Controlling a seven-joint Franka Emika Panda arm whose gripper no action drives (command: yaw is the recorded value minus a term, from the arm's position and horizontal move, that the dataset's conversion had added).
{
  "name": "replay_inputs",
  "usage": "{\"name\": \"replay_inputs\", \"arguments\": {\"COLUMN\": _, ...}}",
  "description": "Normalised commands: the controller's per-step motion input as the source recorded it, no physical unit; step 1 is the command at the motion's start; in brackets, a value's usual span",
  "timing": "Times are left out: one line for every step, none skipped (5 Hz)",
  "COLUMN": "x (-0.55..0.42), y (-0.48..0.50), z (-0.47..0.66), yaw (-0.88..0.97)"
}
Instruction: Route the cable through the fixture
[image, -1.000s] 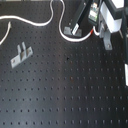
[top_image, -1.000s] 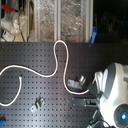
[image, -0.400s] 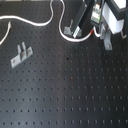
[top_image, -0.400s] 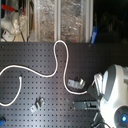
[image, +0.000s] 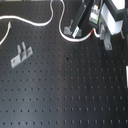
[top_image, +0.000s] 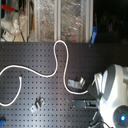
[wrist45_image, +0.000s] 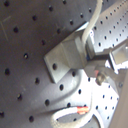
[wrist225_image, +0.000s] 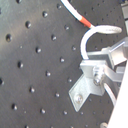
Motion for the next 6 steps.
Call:
{"name": "replay_inputs", "arguments": {"x": -0.025, "y": -0.086, "z": 0.28, "yaw": 0.24}}
{"name": "replay_inputs", "arguments": {"x": -0.057, "y": -0.14, "z": 0.18, "yaw": 0.25}}
{"name": "replay_inputs", "arguments": {"x": -0.11, "y": -0.208, "z": 0.09, "yaw": 0.27}}
{"name": "replay_inputs", "arguments": {"x": -0.158, "y": -0.204, "z": 0.03, "yaw": 0.24}}
{"name": "replay_inputs", "arguments": {"x": -0.183, "y": -0.191, "z": 0.01, "yaw": 0.23}}
{"name": "replay_inputs", "arguments": {"x": -0.186, "y": -0.183, "z": 0.03, "yaw": 0.24}}
